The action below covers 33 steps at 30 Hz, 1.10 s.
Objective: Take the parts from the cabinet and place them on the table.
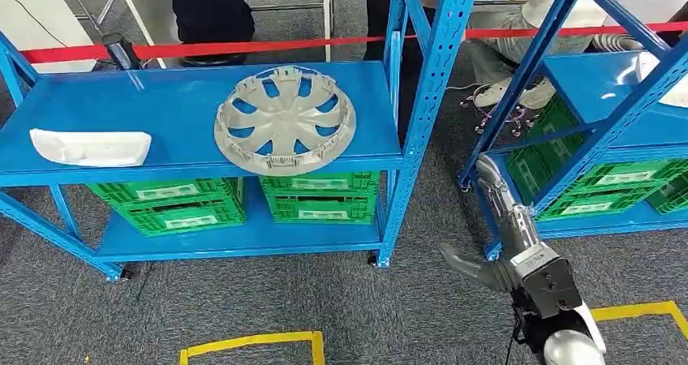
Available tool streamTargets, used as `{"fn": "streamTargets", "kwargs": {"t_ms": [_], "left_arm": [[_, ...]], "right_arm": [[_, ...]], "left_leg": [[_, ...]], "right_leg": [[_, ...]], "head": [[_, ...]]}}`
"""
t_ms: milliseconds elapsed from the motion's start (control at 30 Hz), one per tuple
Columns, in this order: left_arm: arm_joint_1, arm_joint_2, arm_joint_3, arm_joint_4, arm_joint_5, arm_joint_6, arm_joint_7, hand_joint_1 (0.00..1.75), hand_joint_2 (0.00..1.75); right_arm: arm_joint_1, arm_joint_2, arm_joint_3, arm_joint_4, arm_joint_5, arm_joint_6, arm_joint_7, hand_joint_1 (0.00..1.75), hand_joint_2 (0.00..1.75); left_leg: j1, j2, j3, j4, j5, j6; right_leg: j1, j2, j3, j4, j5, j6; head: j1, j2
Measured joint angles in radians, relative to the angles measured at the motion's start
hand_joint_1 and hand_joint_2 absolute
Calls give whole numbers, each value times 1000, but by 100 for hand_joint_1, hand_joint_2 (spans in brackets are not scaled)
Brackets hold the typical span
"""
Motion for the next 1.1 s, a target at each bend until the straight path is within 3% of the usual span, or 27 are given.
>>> {"fn": "streamTargets", "kwargs": {"t_ms": [133, 200, 233, 267, 300, 367, 400, 433, 467, 533, 567, 600, 633, 700, 733, 767, 800, 867, 900, 933, 967, 1000, 1067, 1100], "left_arm": [[-21, 22, 0, 54, -11, 37, -10, 0, 0], [-31, 34, 0, 76, -11, 47, -13, 0, 0], [-35, 38, 0, 84, -11, 51, -14, 0, 0], [-40, 39, 0, 94, -11, 55, -15, 0, 0], [-42, 43, 0, 102, -11, 56, -15, 0, 0], [-46, 48, 0, 121, -11, 61, -16, 0, 0], [-47, 52, 0, 134, -11, 67, -18, 0, 0], [-47, 56, 1, 145, -11, 73, -21, 0, 0], [-47, 59, 1, 154, -10, 76, -24, 0, 0], [-47, 63, 2, 171, -10, 82, -31, 0, 0], [-47, 65, 2, 176, -10, 85, -32, 0, 0], [-47, 67, 2, 181, -10, 87, -33, 0, 0], [-47, 69, 2, 184, -10, 88, -34, 0, 0], [-49, 72, 5, 190, -10, 90, -35, 0, 0], [-51, 75, 5, 192, -11, 90, -36, 0, 0], [-51, 76, 6, 194, -11, 90, -36, 0, 0], [-54, 77, 6, 195, -11, 90, -37, 0, 0], [-59, 83, 6, 199, -11, 93, -37, 0, 0], [-62, 84, 6, 205, -11, 95, -37, 0, 0], [-63, 84, 6, 209, -10, 99, -37, 0, 0], [-64, 85, 6, 213, -9, 102, -38, 0, 0], [-65, 87, 6, 215, -7, 105, -38, 0, 0], [-67, 94, 6, 218, -3, 108, -38, 0, 0], [-69, 100, 6, 219, -1, 109, -38, 0, 0]], "right_arm": [[2, -1, 0, 0, 2, 0, 7, 0, 175], [2, -1, 0, -3, 2, 0, 9, 0, 175], [2, -3, 0, -8, 2, 0, 10, 0, 175], [1, -3, 0, -9, 2, 0, 10, 0, 175], [0, -5, 0, -10, 3, 0, 11, 0, 175], [3, -7, 0, -9, 4, -1, 19, 0, 175], [4, -7, 1, -9, 4, -1, 20, 0, 175], [4, -7, 1, -9, 4, -1, 21, 0, 175], [4, -7, 1, -9, 4, -1, 21, 0, 175], [2, -7, 1, -9, 4, -1, 21, 0, 175], [0, -7, 1, -9, 4, -1, 21, 0, 175], [1, -7, 2, -10, 5, -1, 23, 0, 175], [0, -8, 2, -10, 5, -1, 23, 0, 175], [-3, -8, 2, -10, 0, 7, 24, 0, 175], [-9, -8, 3, -10, -8, 27, 25, 0, 175], [-21, -8, 9, -9, -13, 41, 27, 0, 175], [-39, -9, 16, -6, -18, 70, 31, 0, 175], [-81, -15, 41, 19, -19, 137, 43, 0, 175], [-105, -18, 59, 38, -16, 170, 53, 0, 175], [-125, -19, 78, 53, -12, 196, 62, 0, 175], [-150, -21, 100, 69, -5, 221, 69, 0, 175], [-172, -23, 124, 84, 2, 243, 77, 0, 175], [-222, -27, 176, 109, 3, 272, 87, 0, 175], [-242, -28, 197, 122, 3, 278, 90, 0, 175]], "left_leg": [[-2, 0, -1, 4, -3, 6], [-5, 0, -2, -1, -4, 15], [9, 1, 10, -19, 7, 25], [5, 2, 16, -24, 8, 29], [5, 4, 16, -24, 9, 33], [1, 3, 15, -24, 8, 34], [0, 3, 14, -23, 7, 34], [-1, 3, 15, -23, 6, 33], [-1, 3, 17, -23, 5, 30], [0, 0, 21, -18, -1, 22], [0, -1, 21, -12, -4, 16], [-8, -2, 19, -7, -12, 6], [-5, -1, 19, -4, -14, 1], [-1, 1, 20, -5, -15, -6], [0, 1, 21, -1, -20, -12], [3, 1, 9, 17, -32, -20], [6, 2, -15, 71, -64, -28], [13, 3, -97, 231, -133, -39], [15, 4, -141, 308, -156, -42], [16, 4, -160, 332, -151, -43], [17, 5, -154, 304, -121, -41], [18, 5, -128, 241, -79, -39], [15, 4, -32, 41, 19, -23], [9, 6, -13, 7, 3, -17]], "right_leg": [[-3, 0, 1, 0, 1, 4], [-4, 0, 2, -5, 1, 12], [-2, -1, -5, 4, -4, 14], [0, -1, -18, 40, -23, 7], [-1, -1, -49, 106, -57, -2], [-2, -1, -140, 286, -128, -13], [-2, -1, -171, 344, -143, -11], [-2, -1, -174, 346, -138, -5], [-2, -1, -149, 296, -115, 5], [-4, -2, -42, 91, -41, 23], [-4, -3, -1, 12, -21, 19], [2, -2, 0, 13, -17, 5], [4, -1, 3, 16, -17, -5], [9, 0, 2, 15, -17, -15], [-1, 1, 5, 12, -14, -22], [-2, 1, 8, 12, -15, -24], [-3, 1, 10, 12, -17, -30], [0, 1, 10, 12, -17, -35], [1, 2, 10, 12, -18, -35], [2, 3, 11, 13, -19, -36], [3, 5, 13, 13, -19, -36], [4, 7, 16, 13, -20, -37], [7, 10, 25, 12, -25, -34], [11, 10, 23, 11, -27, -31]], "head": [[0, 0], [-1, 0], [0, 0], [2, 0], [2, 0], [2, 0], [2, 0], [2, 0], [2, 0], [2, 0], [2, 0], [1, 0], [0, 0], [0, 0], [0, 0], [0, 0], [-6, 0], [-5, 0], [-5, 0], [-5, 0], [-5, 0], [-5, 0], [-5, 0], [-3, 0]]}}
